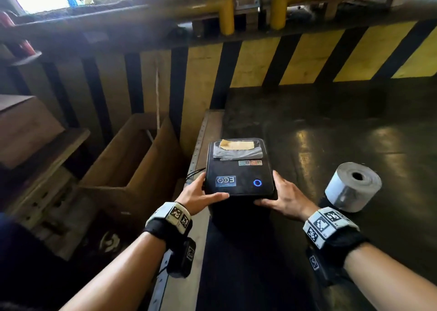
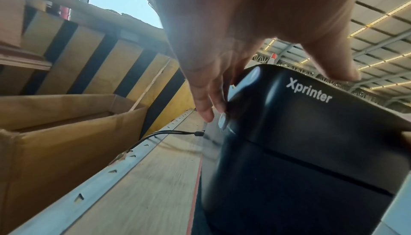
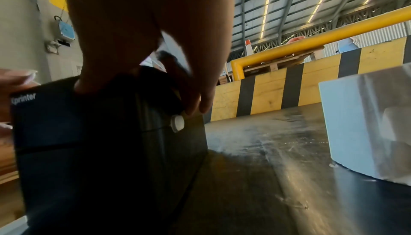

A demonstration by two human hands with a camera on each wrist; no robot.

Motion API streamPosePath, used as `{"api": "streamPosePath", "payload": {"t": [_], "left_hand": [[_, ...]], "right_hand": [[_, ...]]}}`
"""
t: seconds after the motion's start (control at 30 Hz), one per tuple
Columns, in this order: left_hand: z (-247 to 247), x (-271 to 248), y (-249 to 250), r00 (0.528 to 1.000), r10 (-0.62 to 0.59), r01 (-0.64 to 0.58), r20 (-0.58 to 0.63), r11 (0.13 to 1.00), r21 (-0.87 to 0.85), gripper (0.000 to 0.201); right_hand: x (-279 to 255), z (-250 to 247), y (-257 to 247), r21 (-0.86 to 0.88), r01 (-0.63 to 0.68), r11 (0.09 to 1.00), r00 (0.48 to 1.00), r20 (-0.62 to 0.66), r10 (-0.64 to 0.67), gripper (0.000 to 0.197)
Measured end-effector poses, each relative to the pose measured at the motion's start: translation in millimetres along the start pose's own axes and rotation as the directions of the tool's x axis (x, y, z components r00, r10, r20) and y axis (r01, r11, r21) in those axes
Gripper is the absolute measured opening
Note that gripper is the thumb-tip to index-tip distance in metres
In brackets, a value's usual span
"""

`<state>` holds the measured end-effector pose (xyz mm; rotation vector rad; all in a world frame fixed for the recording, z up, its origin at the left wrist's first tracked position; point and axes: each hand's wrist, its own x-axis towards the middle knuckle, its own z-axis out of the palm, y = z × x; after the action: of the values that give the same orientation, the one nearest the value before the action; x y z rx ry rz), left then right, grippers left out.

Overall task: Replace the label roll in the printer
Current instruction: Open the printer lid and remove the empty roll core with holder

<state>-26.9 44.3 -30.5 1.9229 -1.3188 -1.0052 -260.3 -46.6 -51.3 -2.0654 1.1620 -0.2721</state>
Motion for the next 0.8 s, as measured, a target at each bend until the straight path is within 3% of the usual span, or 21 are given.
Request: {"api": "streamPosePath", "payload": {"t": [0.3, 0.47, 0.7, 0.8], "left_hand": [[2, -4, 1, 1.0, 0.006, -0.005, -0.006, 0.99, 0.143, 0.086], [3, -3, 3, 0.999, 0.004, 0.004, -0.033, 0.969, 0.249, 0.088], [-2, 1, 5, 0.995, 0.056, -0.034, -0.088, 0.973, 0.23, 0.084], [-9, 5, 13, 0.986, 0.08, -0.043, -0.146, 0.971, 0.237, 0.077]], "right_hand": [[6, 8, 15, 0.032, 0.029, 0.999, 1.0, -0.006, -0.029, 0.096], [5, 12, 20, -0.016, 0.054, 0.998, 0.997, -0.061, -0.055, 0.104], [5, 0, 13, -0.027, 0.059, 0.998, 0.993, -0.104, -0.061, 0.093], [13, -15, 3, -0.108, 0.035, 0.994, 0.995, -0.092, -0.045, 0.098]]}}
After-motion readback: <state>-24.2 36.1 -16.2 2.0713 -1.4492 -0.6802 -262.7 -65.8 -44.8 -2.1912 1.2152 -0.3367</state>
